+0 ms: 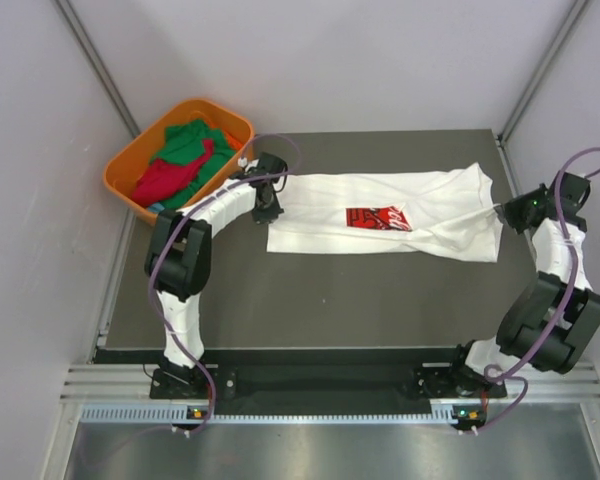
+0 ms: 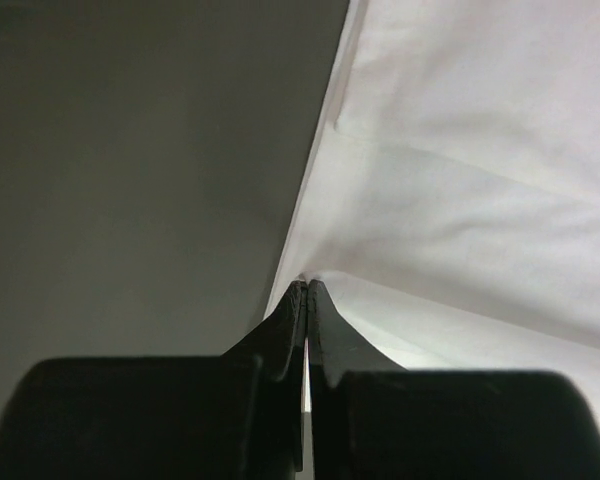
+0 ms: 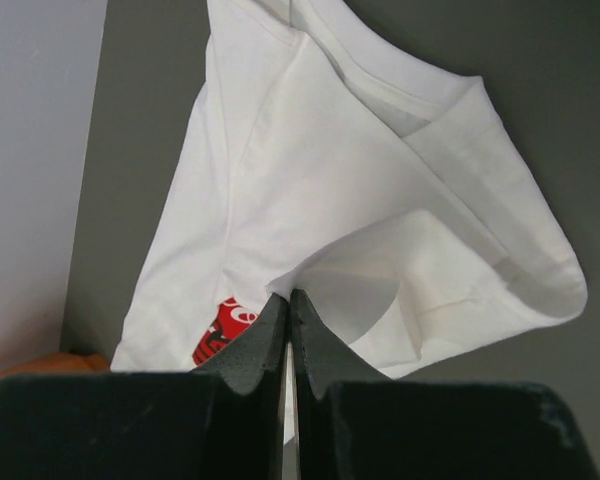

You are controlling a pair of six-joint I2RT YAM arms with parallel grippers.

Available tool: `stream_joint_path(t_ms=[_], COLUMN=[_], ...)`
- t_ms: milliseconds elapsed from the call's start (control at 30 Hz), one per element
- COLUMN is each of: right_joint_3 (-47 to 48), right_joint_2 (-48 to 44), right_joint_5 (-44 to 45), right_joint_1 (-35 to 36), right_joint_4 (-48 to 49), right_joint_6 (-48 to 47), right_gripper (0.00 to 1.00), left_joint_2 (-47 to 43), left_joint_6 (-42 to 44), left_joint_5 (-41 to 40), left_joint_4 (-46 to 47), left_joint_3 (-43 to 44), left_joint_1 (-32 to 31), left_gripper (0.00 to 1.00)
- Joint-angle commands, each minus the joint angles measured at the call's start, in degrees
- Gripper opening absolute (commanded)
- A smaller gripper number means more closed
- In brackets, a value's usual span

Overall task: Fold and stack the t-shirts
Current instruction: Fold the tshirt

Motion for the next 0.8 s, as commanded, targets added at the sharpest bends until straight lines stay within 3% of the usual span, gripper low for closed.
stream_joint_path(t_ms=[0,333,767], right_joint_3=[5.17,9.14,8.96], right_joint_2=[4.26,9.89,8.13], right_joint_5=[-3.12,-3.12,-3.21], right_joint_1=[1.33,3.18,4.58], right_joint_4=[5.80,5.90,8.53], right_joint_6=[1.56,3.75,9.20], right_gripper=[0.00,0.00,0.00], left_joint_2=[0.73,1.53,0.73], left_joint_6=[0.73,1.25,0.99], left_joint_5=[-2.85,-3.30,-4.08], left_joint_4=[-1.43,-1.26,-1.61], left_joint_3=[2.48,4.23,7.49], left_joint_1=[1.36,1.98,2.59], left_gripper=[0.00,0.00,0.00])
